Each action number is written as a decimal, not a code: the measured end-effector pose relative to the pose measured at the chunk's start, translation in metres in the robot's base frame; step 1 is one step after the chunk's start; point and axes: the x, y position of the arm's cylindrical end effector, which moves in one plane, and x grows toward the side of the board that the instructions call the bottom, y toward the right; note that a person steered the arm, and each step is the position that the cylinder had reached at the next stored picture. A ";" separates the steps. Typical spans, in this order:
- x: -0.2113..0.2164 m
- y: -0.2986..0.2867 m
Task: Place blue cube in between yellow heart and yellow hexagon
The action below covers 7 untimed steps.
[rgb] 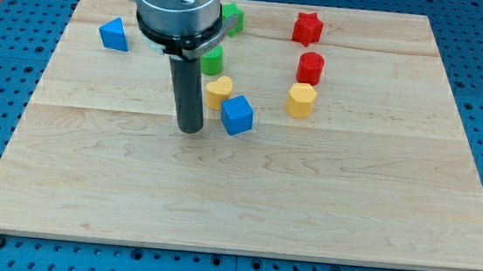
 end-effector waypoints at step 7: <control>0.002 0.111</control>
